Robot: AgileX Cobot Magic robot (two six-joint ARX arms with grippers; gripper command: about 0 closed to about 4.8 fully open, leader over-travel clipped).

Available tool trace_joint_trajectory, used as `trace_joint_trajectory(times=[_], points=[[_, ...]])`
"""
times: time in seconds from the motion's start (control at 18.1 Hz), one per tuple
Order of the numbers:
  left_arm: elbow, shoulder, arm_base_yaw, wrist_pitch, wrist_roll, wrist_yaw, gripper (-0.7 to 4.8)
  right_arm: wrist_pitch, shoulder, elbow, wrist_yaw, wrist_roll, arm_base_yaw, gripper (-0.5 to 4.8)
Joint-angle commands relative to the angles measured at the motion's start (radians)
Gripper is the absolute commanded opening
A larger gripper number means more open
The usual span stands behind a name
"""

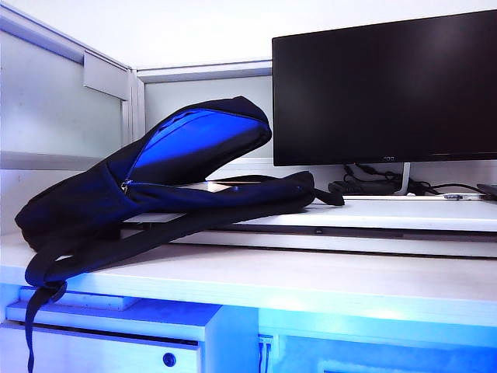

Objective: Pick up the book on the desk and put it into the open backpack.

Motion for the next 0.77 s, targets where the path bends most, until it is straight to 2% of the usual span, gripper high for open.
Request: trace_joint_trajectory(times=[0.06, 0.33, 0.39, 0.44, 0.61, 0.77], points=[[-0.03, 0.0, 0.001, 0.056, -0.035, -0.003, 0.61, 0.068, -0.004, -0.042, 0.002, 0.003, 0.001, 0.15], [-0.06, 0.0, 0.0, 0.063, -0.027, 0.002, 0.46, 0.147, -0.125, -0.116, 0.0, 0.003, 0.001, -0.05], [-0.065, 0.0, 0.0, 0.073, -0.023, 0.009, 0.05, 0.139, -0.2, -0.134, -0.004, 0.003, 0.001, -0.05], [-0.065, 0.0, 0.0, 0.084, -0.013, 0.01, -0.04, 0.129, -0.242, -0.142, -0.003, 0.003, 0.001, -0.05], [-0.077, 0.0, 0.0, 0.153, 0.019, 0.051, -0.04, 0.015, -0.417, -0.175, 0.006, 0.002, 0.0, -0.05], [-0.161, 0.0, 0.0, 0.16, 0.023, 0.091, -0.04, -0.064, -0.419, -0.197, 0.003, -0.001, 0.001, -0.05]])
